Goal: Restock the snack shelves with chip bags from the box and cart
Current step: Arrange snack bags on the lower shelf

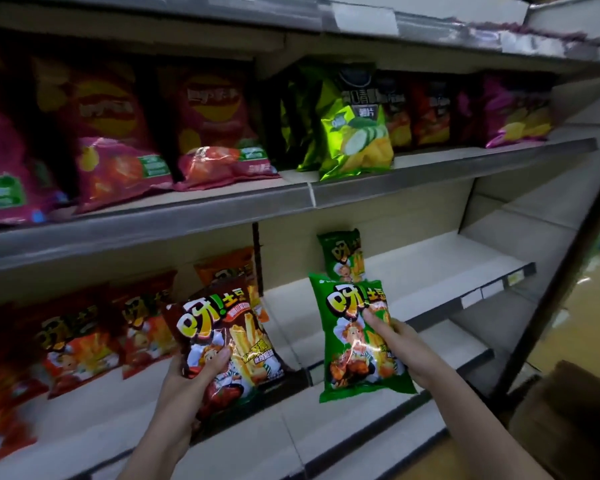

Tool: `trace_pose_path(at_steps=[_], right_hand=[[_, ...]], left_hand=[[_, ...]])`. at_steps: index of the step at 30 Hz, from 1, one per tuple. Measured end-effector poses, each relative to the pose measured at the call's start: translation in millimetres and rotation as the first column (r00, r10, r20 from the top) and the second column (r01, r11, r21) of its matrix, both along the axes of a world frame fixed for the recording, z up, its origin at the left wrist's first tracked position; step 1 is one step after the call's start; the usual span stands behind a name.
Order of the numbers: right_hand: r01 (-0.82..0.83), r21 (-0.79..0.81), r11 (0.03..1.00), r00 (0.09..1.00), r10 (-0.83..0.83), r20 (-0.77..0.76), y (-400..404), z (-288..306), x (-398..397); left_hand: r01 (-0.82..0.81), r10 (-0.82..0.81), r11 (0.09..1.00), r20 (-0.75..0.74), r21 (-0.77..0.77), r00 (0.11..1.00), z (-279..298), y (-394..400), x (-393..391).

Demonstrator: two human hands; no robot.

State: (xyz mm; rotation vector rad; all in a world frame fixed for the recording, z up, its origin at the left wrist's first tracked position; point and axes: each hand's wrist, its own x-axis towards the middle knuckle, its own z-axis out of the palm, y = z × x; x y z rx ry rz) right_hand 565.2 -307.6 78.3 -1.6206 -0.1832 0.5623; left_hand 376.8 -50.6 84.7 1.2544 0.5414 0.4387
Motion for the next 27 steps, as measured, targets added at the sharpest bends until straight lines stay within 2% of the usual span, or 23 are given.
trace_pose_path(at_steps=[4, 6, 8, 10, 12, 14, 18, 21, 27], right_hand=[[0.077, -0.068, 0.995, 0.996, -0.074, 0.046, -7, -1, 49], [0.104, -0.109, 0.989, 0.993, -0.098, 0.064, -9, -2, 72], [0.144, -0.104, 0.984, 0.987, -0.136, 0.084, -11, -3, 93], [0.219, -0.128, 0.967, 0.972, -0.205, 0.112, -15, 0, 117], [0.3, -0.17, 0.939, 0.947, -0.271, 0.174, -20, 1, 149], [0.375, -0.2, 0.905, 0.912, -0.322, 0.255, -29, -3, 182], [0.45, -0.237, 0.861, 0.888, -0.404, 0.218, -39, -5, 227], [0.455, -0.259, 0.852, 0.888, -0.412, 0.206, -41, -4, 260], [0.372, -0.346, 0.861, 0.919, -0.289, 0.267, -44, -16, 338]], left_hand=[[0.076, -0.074, 0.996, -0.04, 0.041, 0.996, 12, -5, 66], [0.08, -0.077, 0.995, -0.045, 0.059, 0.996, 0, 2, 104], [0.088, -0.078, 0.986, -0.078, 0.139, 0.994, -5, 1, 137], [0.128, -0.122, 0.988, -0.071, 0.09, 0.99, -2, -3, 168], [0.232, -0.218, 0.964, -0.11, 0.128, 0.97, 5, -15, 200], [0.311, -0.302, 0.944, -0.09, 0.11, 0.949, 8, -25, 224], [0.321, -0.311, 0.943, -0.11, 0.088, 0.944, 15, -36, 256], [0.303, -0.292, 0.951, -0.147, 0.059, 0.945, 3, -28, 289], [0.248, -0.245, 0.969, -0.214, -0.017, 0.946, -3, -42, 327]])
